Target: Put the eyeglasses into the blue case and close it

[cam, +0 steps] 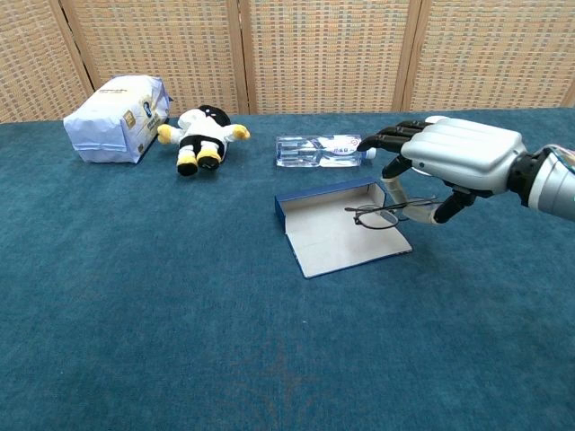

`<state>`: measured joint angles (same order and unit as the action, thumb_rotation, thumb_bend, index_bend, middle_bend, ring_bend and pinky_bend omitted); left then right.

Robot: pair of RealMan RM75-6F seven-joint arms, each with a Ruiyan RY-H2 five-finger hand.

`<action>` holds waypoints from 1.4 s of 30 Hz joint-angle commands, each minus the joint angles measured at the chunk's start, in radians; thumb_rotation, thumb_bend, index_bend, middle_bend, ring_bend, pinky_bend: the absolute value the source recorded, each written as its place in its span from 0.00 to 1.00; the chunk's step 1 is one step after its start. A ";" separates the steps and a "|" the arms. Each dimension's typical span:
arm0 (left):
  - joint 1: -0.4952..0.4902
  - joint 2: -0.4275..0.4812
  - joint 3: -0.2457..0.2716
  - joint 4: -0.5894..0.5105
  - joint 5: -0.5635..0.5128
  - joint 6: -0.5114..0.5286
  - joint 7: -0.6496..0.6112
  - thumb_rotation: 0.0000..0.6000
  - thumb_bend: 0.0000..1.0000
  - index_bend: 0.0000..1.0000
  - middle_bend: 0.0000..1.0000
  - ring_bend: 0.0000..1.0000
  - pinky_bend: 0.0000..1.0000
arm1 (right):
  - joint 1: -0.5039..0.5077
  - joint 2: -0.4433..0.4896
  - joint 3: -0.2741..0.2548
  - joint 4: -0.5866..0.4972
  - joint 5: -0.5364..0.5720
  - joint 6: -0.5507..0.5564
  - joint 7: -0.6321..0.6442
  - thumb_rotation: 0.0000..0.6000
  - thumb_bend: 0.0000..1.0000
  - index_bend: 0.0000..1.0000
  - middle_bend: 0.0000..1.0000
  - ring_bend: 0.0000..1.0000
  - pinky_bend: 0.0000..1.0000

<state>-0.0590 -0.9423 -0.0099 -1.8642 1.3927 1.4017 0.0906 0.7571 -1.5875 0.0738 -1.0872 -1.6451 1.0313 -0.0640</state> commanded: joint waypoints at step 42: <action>-0.040 0.028 -0.034 0.025 -0.107 -0.083 -0.073 1.00 0.13 0.00 0.00 0.00 0.00 | 0.230 -0.299 0.122 0.310 0.240 -0.263 -0.228 1.00 0.56 0.59 0.08 0.00 0.06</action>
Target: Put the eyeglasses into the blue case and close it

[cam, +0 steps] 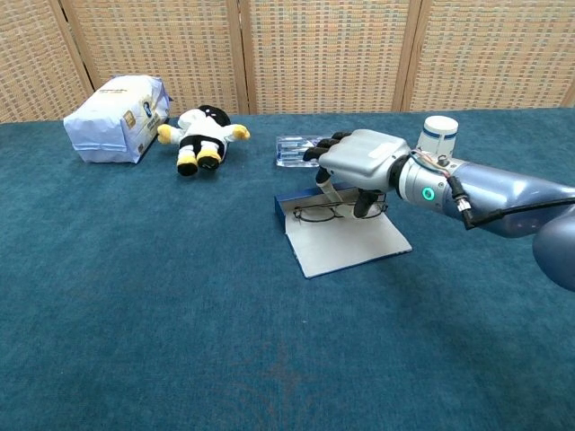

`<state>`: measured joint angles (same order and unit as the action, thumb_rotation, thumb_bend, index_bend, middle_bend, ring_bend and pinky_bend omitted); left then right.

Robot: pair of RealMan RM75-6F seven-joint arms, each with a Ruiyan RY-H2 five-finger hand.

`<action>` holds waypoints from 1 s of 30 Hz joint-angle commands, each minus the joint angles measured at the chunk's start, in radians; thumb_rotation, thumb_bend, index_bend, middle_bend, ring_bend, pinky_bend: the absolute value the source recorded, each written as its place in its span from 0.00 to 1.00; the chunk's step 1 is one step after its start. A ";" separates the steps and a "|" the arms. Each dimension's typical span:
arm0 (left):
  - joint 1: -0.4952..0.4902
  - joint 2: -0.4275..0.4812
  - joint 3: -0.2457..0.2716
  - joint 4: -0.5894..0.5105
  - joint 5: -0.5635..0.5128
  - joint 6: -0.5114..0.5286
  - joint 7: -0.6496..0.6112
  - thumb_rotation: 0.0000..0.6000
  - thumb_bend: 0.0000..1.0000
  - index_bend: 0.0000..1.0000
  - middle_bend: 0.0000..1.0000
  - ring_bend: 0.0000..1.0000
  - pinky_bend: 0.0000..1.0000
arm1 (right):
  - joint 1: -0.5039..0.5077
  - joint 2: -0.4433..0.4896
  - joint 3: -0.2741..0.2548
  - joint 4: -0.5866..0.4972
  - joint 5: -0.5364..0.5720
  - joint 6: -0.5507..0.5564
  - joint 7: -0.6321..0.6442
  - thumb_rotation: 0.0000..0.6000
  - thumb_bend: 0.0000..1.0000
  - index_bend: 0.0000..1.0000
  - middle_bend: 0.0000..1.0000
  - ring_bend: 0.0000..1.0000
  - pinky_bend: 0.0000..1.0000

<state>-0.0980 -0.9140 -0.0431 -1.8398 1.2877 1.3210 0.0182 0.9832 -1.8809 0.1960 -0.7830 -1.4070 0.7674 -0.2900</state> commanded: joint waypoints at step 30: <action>0.001 0.013 0.003 0.003 0.008 0.000 -0.034 1.00 0.13 0.00 0.00 0.00 0.00 | -0.017 0.023 0.015 -0.100 0.056 0.101 -0.176 1.00 0.00 0.06 0.00 0.00 0.07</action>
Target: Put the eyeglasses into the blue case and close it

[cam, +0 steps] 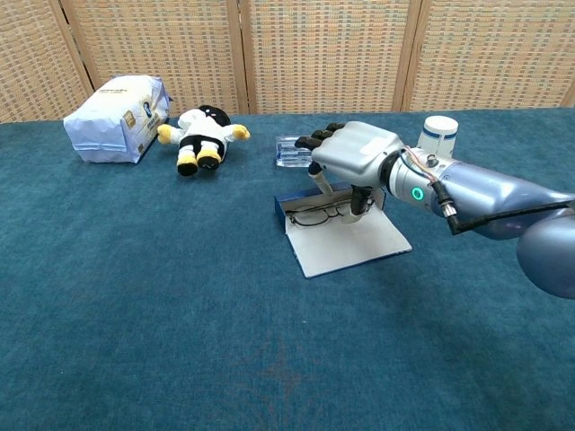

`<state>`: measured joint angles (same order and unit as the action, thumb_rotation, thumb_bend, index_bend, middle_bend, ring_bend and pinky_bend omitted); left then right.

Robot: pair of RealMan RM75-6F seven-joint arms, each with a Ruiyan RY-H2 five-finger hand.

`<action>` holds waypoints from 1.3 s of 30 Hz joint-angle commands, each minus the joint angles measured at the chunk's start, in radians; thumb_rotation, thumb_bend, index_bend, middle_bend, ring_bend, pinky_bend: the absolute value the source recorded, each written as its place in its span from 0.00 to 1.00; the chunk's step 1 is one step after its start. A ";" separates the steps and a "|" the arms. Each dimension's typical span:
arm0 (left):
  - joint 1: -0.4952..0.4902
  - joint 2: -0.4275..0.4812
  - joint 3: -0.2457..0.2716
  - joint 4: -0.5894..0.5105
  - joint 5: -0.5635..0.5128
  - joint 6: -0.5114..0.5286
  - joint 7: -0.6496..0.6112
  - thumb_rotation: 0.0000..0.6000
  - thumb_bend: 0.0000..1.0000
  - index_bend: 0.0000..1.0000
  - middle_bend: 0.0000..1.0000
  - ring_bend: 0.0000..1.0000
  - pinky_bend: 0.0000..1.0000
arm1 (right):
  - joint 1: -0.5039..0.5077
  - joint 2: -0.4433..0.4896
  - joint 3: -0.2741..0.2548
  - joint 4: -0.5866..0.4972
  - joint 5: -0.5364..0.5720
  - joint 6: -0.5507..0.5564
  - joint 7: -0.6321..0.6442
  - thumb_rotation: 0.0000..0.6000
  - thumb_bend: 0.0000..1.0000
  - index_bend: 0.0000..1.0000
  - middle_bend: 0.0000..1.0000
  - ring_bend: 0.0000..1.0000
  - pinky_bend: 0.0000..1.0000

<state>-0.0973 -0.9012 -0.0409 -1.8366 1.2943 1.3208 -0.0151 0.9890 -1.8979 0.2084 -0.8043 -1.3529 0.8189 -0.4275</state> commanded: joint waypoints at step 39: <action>0.005 0.000 0.015 -0.005 0.039 0.015 0.002 1.00 0.14 0.00 0.00 0.00 0.00 | -0.182 0.049 -0.179 -0.134 -0.240 0.269 0.083 1.00 0.21 0.20 0.07 0.00 0.11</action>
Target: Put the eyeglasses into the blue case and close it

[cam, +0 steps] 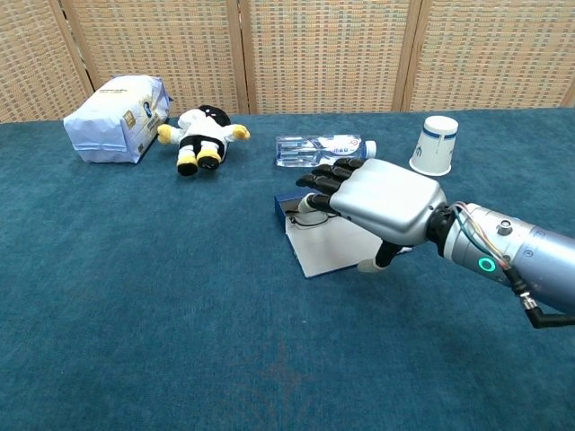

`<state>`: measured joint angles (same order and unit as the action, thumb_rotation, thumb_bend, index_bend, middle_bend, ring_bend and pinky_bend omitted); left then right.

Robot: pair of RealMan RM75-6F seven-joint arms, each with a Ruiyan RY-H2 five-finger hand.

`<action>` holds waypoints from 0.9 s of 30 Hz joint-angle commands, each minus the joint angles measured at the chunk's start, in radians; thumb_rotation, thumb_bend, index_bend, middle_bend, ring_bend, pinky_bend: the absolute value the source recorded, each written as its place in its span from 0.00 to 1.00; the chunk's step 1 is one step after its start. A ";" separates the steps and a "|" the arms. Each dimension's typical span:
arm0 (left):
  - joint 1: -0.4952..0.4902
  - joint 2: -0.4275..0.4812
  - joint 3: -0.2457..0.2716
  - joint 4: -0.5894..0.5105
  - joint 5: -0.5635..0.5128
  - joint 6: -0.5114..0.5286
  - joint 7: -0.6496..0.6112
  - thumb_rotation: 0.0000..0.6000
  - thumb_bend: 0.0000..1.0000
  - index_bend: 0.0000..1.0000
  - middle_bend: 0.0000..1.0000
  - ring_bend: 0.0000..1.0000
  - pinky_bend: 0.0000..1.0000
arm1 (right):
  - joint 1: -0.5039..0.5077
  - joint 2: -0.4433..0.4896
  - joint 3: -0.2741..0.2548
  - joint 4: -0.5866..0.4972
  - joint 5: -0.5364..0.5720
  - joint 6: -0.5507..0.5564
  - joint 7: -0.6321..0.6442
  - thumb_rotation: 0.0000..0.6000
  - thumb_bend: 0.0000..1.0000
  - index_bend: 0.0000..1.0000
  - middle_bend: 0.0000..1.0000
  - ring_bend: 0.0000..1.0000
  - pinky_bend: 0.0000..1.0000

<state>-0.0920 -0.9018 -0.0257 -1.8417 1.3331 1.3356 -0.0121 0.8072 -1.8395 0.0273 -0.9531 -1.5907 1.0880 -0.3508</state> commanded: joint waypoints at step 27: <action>-0.003 -0.003 0.000 -0.001 -0.005 -0.004 0.007 1.00 0.14 0.00 0.00 0.00 0.00 | -0.007 -0.050 -0.002 0.101 -0.024 -0.004 0.040 1.00 0.26 0.24 0.08 0.00 0.11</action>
<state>-0.0948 -0.9048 -0.0255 -1.8423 1.3285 1.3317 -0.0053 0.8009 -1.8883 0.0259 -0.8544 -1.6139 1.0839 -0.3124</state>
